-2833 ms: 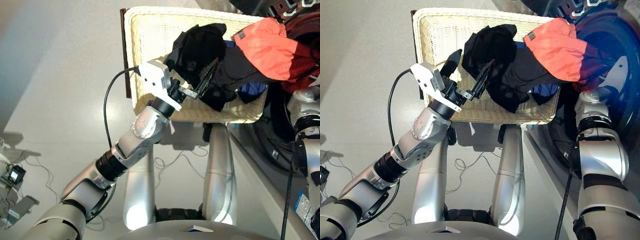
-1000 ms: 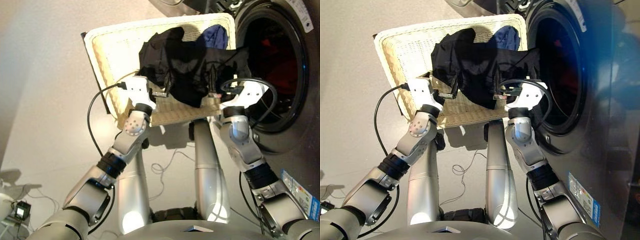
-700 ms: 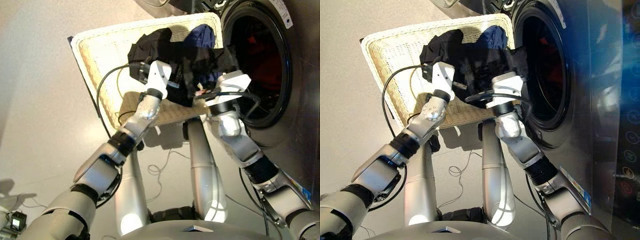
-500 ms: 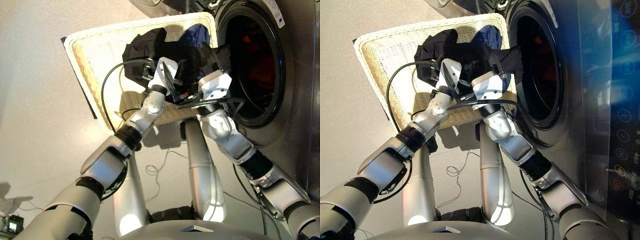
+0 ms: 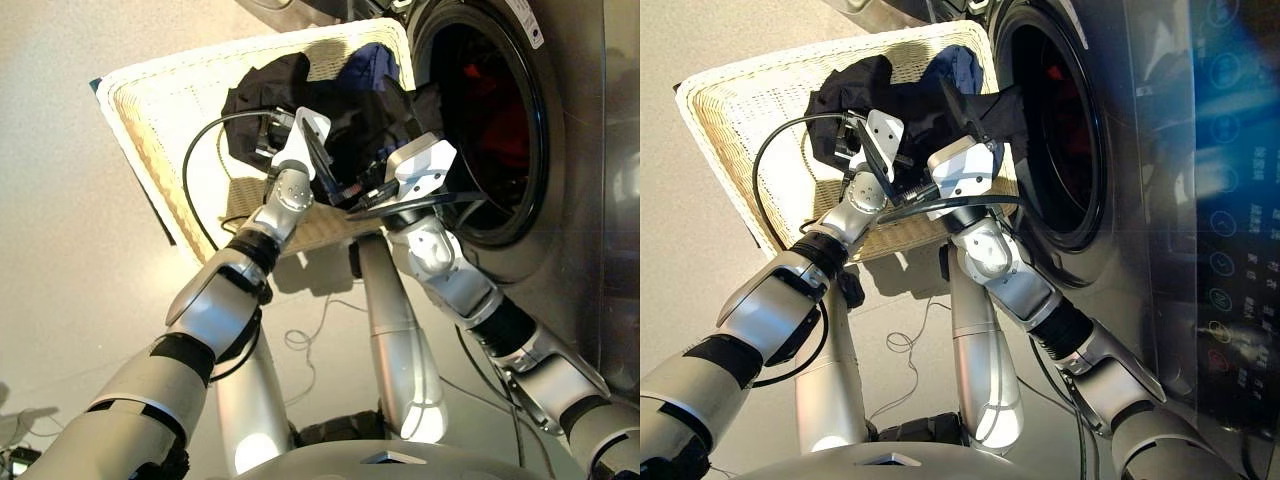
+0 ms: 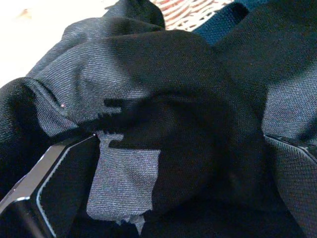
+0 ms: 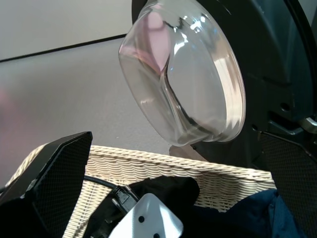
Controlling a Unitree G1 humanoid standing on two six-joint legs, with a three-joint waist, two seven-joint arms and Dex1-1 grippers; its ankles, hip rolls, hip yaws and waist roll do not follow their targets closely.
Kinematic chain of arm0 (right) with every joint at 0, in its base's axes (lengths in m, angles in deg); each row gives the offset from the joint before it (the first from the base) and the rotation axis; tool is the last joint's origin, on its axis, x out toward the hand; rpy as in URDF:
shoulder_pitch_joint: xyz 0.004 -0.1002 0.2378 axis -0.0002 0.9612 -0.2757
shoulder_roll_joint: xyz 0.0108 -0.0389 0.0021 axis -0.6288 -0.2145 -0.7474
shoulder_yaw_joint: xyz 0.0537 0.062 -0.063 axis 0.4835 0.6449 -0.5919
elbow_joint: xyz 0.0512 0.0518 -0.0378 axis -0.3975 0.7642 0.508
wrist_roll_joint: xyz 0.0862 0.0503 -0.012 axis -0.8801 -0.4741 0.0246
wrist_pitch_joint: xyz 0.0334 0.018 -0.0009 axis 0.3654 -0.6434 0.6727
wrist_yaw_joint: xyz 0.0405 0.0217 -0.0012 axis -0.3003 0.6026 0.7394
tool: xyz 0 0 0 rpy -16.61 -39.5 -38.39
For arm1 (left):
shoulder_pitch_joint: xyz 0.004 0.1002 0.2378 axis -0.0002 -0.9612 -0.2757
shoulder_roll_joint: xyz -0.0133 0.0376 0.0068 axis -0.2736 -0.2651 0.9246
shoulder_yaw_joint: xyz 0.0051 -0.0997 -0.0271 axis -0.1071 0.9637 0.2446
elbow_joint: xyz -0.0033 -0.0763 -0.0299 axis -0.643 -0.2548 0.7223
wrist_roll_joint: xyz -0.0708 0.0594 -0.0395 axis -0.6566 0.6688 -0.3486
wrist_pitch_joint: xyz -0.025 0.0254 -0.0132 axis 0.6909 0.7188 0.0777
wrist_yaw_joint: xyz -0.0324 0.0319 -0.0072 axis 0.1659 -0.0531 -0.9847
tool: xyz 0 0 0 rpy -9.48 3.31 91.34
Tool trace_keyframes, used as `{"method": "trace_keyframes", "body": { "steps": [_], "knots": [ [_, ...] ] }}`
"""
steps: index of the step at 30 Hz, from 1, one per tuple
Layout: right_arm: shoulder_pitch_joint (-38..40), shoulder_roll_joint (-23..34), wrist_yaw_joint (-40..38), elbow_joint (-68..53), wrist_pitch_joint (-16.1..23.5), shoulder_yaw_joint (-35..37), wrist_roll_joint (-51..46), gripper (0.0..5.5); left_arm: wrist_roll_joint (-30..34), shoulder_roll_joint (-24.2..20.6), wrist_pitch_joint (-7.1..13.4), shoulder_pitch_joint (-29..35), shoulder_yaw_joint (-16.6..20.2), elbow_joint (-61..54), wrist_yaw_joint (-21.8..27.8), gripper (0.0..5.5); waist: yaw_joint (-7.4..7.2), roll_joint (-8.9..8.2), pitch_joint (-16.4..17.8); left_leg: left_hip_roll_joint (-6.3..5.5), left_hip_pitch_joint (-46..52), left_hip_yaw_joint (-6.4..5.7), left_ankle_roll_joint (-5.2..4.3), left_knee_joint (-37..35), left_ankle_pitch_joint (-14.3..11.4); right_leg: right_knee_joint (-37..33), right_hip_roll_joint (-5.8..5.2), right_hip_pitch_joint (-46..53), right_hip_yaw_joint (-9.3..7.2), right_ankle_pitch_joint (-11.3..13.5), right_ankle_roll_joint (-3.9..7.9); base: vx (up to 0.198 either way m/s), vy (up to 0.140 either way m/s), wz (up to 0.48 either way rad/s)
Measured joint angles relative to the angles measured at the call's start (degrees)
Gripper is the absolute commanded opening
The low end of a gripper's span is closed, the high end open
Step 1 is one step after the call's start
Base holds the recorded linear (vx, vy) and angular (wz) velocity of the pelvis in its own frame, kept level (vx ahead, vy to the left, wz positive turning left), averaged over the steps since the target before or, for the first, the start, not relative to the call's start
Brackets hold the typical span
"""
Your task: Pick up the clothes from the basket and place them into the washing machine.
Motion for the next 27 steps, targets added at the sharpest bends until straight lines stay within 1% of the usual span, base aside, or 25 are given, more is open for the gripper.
{"method": "trace_keyframes", "body": {
  "steps": [4,5,6,7,13,17,18,19,21,22,23,24,25,26,27],
  "knots": [
    [-0.04,0.12,-0.01,-0.71,0.00,0.02,0.00,5.50,0.00,0.16,-0.56,0.79,0.21,1.10,0.01,5.50,0.01,-0.02,-0.01,0.01,-0.24,-0.09,0.00,0.15,-0.01,0.02,0.02,-0.13,-0.05,0.00,0.01,0.000,0.000,0.000],
    [-0.02,0.11,-0.01,-0.74,0.00,0.06,0.00,5.50,0.00,0.15,-0.61,0.84,0.21,1.16,0.01,4.25,0.01,-0.02,-0.01,0.01,-0.29,-0.09,0.00,0.17,-0.01,0.02,0.02,-0.18,-0.05,0.00,0.01,0.000,0.000,0.000],
    [0.01,0.11,-0.01,-0.75,0.00,0.10,-0.02,5.50,0.22,0.13,-0.66,0.87,0.21,1.21,0.02,1.06,0.01,-0.02,-0.01,0.00,-0.36,-0.09,0.00,0.19,-0.01,0.02,0.03,-0.24,-0.05,0.00,0.01,0.000,0.000,0.000],
    [0.08,0.11,-0.01,-0.75,0.00,0.20,-0.03,5.50,0.45,0.13,-0.68,0.92,0.25,1.33,0.01,0.00,0.01,-0.03,-0.01,0.00,-0.44,-0.09,0.00,0.20,-0.01,0.02,0.04,-0.31,-0.05,0.01,0.00,0.000,0.000,0.000],
    [0.79,0.22,-0.02,-0.76,0.00,0.78,-0.03,5.50,0.54,0.08,-0.72,0.93,0.20,1.40,0.02,0.00,0.09,-0.03,-0.01,-0.06,-0.59,-0.08,-0.02,0.19,-0.02,0.03,0.02,-0.44,-0.05,0.01,0.00,0.000,0.000,0.000],
    [3.31,0.55,-1.02,-0.75,0.01,3.95,0.04,5.50,0.47,-0.05,-0.69,0.13,0.13,-0.67,-0.17,0.00,0.17,-0.02,-0.01,-0.22,-0.58,-0.10,-0.03,0.21,0.00,0.12,0.01,-0.44,-0.05,0.01,-0.01,0.000,0.000,0.000],
    [4.14,0.68,-1.83,-0.68,-0.01,5.31,0.60,5.50,0.38,-0.82,-0.61,-2.25,0.12,-5.25,-0.70,0.00,0.48,-0.02,-0.01,-0.26,-0.50,-0.05,-0.03,0.16,-0.01,0.17,-0.02,-0.43,-0.01,0.00,0.00,0.000,0.000,0.000],
    [5.49,0.88,-2.91,-0.61,-0.01,7.35,1.34,5.50,0.40,-1.93,0.11,-4.63,0.04,-10.82,-1.29,0.00,0.74,-0.01,0.00,-0.29,-0.38,-0.04,-0.04,0.07,0.00,0.21,-0.02,-0.39,-0.01,0.00,-0.01,0.000,0.000,0.000],
    [8.47,1.48,-5.85,0.45,-0.26,12.26,3.06,5.50,0.34,-3.17,1.52,-10.05,-0.39,-19.82,-1.97,0.00,2.06,0.00,0.00,-0.34,-0.09,-0.05,-0.06,-0.01,0.02,0.34,-0.07,-0.22,-0.03,-0.04,-0.03,0.000,0.000,0.000],
    [8.92,1.74,-6.88,0.87,-0.45,13.79,3.67,5.50,0.32,-3.19,2.15,-11.71,-0.65,-22.80,-2.10,0.00,2.09,0.00,0.00,-0.39,-0.08,-0.08,-0.06,0.04,0.02,0.45,-0.13,-0.22,-0.04,-0.08,-0.05,0.000,0.000,0.000],
    [9.51,2.05,-8.02,1.04,-0.73,15.13,4.20,5.50,0.31,-3.59,2.56,-13.02,-0.92,-24.20,-2.20,0.00,2.64,0.01,0.00,-0.55,-0.06,-0.11,-0.03,0.09,0.04,0.66,-0.28,-0.23,-0.04,-0.11,-0.03,0.000,0.000,0.000],
    [9.97,2.20,-8.71,1.17,-1.22,16.27,5.63,5.50,0.31,-4.43,2.59,-14.80,-1.00,-27.17,-1.87,0.00,2.80,0.05,0.02,-0.73,0.00,-0.13,0.06,0.04,0.08,0.92,-0.46,-0.27,-0.02,-0.22,-0.03,0.000,0.000,0.000],
    [10.52,2.45,-9.46,1.56,-1.38,17.29,6.53,5.50,0.30,-6.28,2.86,-17.89,-0.91,-31.52,-1.57,0.00,3.07,0.08,0.03,-0.96,0.14,-0.16,0.30,-0.11,0.07,1.13,-0.68,-0.26,-0.03,-0.38,0.08,0.000,0.000,0.000],
    [10.65,2.56,-10.26,1.65,-1.69,18.31,7.45,5.50,0.27,-7.36,3.51,-20.27,-0.86,-36.28,-1.37,0.00,3.11,0.09,0.03,-1.10,0.19,-0.20,0.32,-0.23,0.11,1.24,-0.79,-0.28,-0.03,-0.41,0.03,0.000,0.000,0.000],
    [11.47,2.84,-10.75,2.05,-1.83,19.63,8.73,5.50,0.04,-9.68,3.60,-23.27,-0.43,-41.12,-0.41,0.00,3.77,0.17,0.03,-1.25,0.25,-0.24,0.38,-0.32,0.18,1.38,-0.90,-0.25,-0.03,-0.48,0.10,0.000,0.000,0.000]
  ]
}}
